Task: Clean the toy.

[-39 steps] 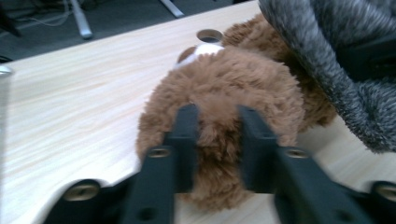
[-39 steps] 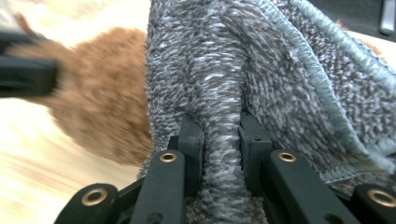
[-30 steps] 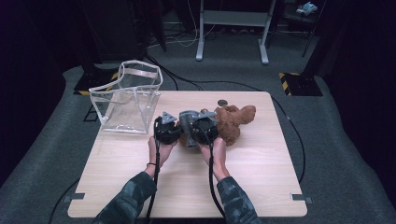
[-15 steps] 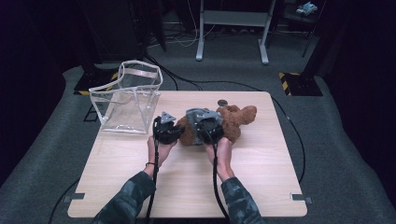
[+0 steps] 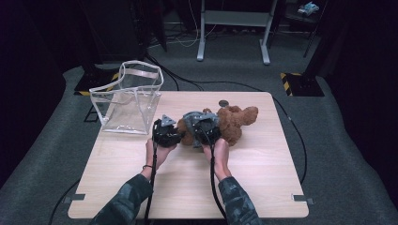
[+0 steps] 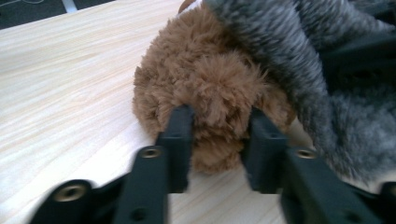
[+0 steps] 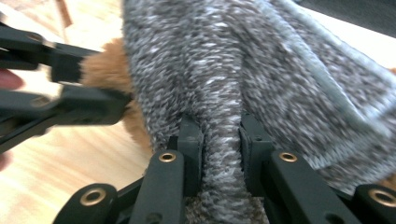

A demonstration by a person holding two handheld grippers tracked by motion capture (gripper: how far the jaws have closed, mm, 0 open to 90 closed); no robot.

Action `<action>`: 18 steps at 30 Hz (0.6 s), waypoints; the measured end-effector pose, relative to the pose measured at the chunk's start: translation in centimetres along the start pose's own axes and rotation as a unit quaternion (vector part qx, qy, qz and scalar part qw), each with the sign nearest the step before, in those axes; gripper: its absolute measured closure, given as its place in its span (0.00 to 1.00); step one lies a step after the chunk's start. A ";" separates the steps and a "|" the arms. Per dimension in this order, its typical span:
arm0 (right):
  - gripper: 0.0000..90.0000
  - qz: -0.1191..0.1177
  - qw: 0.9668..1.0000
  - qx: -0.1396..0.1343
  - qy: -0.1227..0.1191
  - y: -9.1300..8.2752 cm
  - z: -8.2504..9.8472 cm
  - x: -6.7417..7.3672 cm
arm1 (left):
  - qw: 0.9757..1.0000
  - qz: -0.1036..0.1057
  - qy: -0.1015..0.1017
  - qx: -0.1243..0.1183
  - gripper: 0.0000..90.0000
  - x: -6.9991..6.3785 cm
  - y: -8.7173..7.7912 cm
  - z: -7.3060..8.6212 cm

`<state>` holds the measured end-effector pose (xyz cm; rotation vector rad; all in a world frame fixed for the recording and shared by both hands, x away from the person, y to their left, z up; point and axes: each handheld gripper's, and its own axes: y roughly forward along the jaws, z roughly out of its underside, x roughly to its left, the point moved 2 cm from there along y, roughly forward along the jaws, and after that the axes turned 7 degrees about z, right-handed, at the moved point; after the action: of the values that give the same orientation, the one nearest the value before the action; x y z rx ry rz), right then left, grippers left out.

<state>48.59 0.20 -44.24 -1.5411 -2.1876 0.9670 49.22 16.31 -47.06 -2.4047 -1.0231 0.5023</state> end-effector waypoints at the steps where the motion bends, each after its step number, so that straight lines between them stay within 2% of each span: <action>1: 0.83 -0.006 1.000 -0.003 -0.007 0.0 0.0 0.3 | 1.000 0.002 -0.001 -0.003 0.86 0.0 0.0 0.0; 4: 0.83 -0.005 1.000 0.007 -0.024 0.1 0.1 0.6 | 1.000 -0.006 0.002 0.000 0.91 -0.1 0.2 0.0; 7: 0.83 0.012 1.000 0.007 -0.020 0.0 0.3 -0.2 | 1.000 -0.006 -0.002 -0.004 0.92 0.0 0.3 -0.1; 8: 0.83 0.026 0.999 0.003 -0.027 -0.2 0.4 -0.9 | 1.000 -0.006 -0.002 -0.005 0.92 0.0 0.3 -0.1; 9: 0.83 0.035 0.999 0.008 -0.014 -0.4 0.6 -1.3 | 1.000 -0.008 0.000 -0.005 0.92 0.0 0.3 -0.1; 12: 0.84 0.048 0.999 0.002 -0.002 -1.2 0.7 -3.4 | 1.000 -0.006 -0.001 -0.009 0.92 0.0 0.2 -0.1; 18: 0.84 0.077 0.997 -0.016 0.020 -3.1 0.9 -6.2 | 1.000 -0.006 0.006 -0.005 0.93 -0.2 0.3 -0.2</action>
<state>48.24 -6.36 -41.97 -1.7510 -2.0924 0.9418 49.34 15.90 -46.98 -2.4054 -1.0372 0.4798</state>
